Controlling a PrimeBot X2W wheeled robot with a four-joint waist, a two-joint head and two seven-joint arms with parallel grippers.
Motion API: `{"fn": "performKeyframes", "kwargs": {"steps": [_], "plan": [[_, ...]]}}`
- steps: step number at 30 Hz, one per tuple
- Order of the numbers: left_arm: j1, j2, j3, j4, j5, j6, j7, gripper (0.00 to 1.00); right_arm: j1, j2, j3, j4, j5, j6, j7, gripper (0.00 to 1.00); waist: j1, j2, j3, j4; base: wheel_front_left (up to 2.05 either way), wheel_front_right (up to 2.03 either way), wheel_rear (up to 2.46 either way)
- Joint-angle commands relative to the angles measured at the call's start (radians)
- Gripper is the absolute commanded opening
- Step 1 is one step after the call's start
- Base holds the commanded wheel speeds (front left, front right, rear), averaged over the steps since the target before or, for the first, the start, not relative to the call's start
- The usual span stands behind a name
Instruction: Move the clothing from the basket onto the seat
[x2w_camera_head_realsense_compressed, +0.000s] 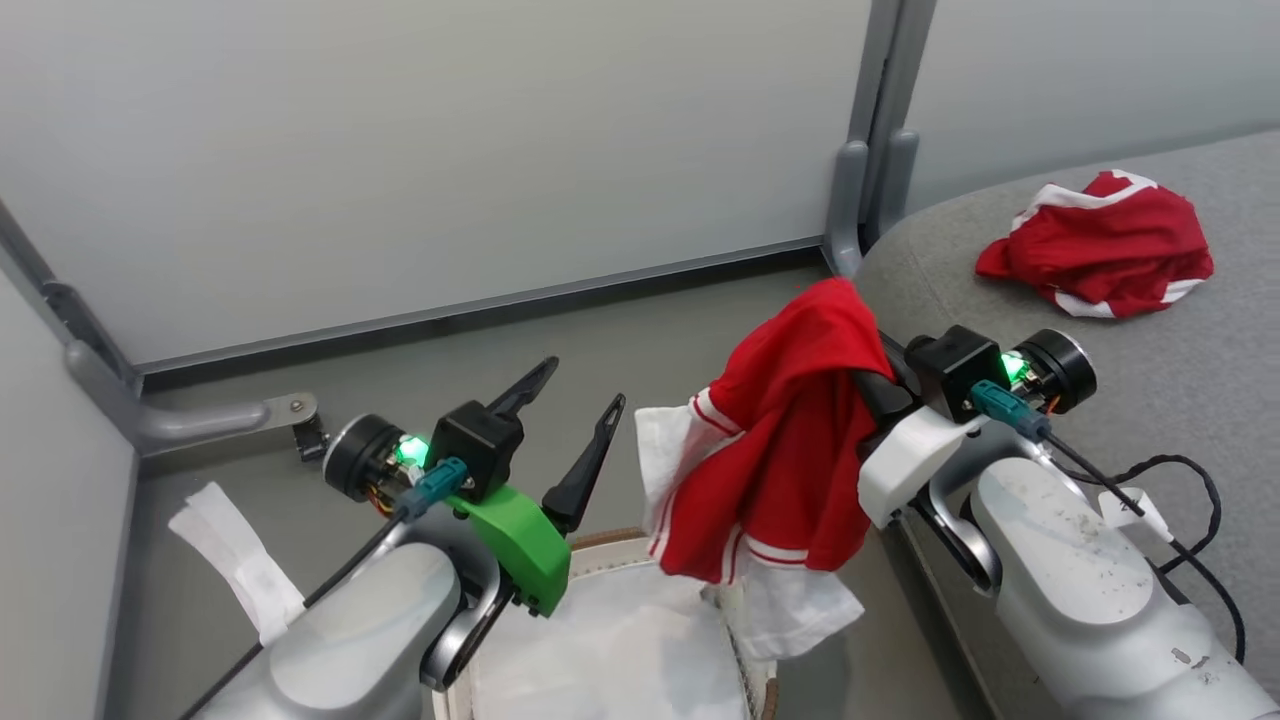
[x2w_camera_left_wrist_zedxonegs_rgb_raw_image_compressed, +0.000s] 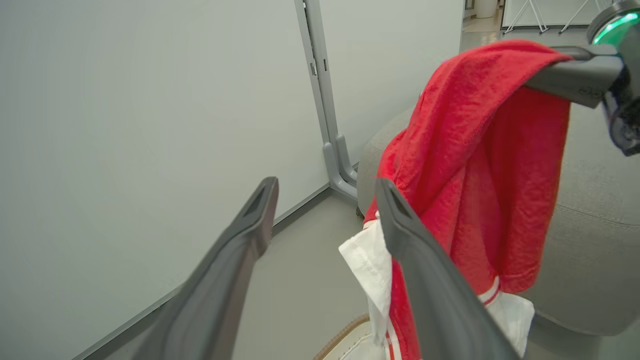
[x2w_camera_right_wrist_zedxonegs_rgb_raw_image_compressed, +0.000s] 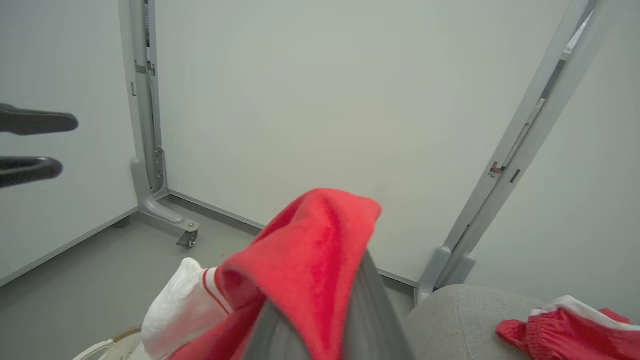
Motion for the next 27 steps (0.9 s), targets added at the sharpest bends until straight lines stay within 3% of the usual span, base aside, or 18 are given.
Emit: {"fn": "performKeyframes", "kwargs": {"steps": [1,14,20,27], "plan": [[0.027,-0.011,0.005,0.002,-0.001,0.005,-0.008,1.00,0.013,-0.016,-0.005,-0.015,-0.007,-0.001,-0.002,0.00,0.0000,0.0000,0.017,-0.073,0.00,0.00,0.00],[0.120,-0.087,0.073,-0.020,0.069,-0.001,-0.015,1.00,0.084,-0.104,-0.107,-0.168,-0.023,-0.001,0.044,0.00,0.0000,0.0000,0.089,-0.320,0.00,0.00,0.00],[0.125,-0.100,0.090,-0.010,0.105,-0.020,-0.016,1.00,0.115,-0.104,-0.160,-0.213,-0.027,-0.001,0.056,0.00,0.0000,0.0000,0.135,-0.367,0.00,0.00,0.00],[0.097,-0.110,0.103,-0.019,0.144,-0.032,-0.016,1.00,0.079,-0.090,-0.208,-0.218,-0.016,-0.001,0.053,0.00,0.0000,0.0000,0.199,-0.359,0.00,0.00,0.00]]}}
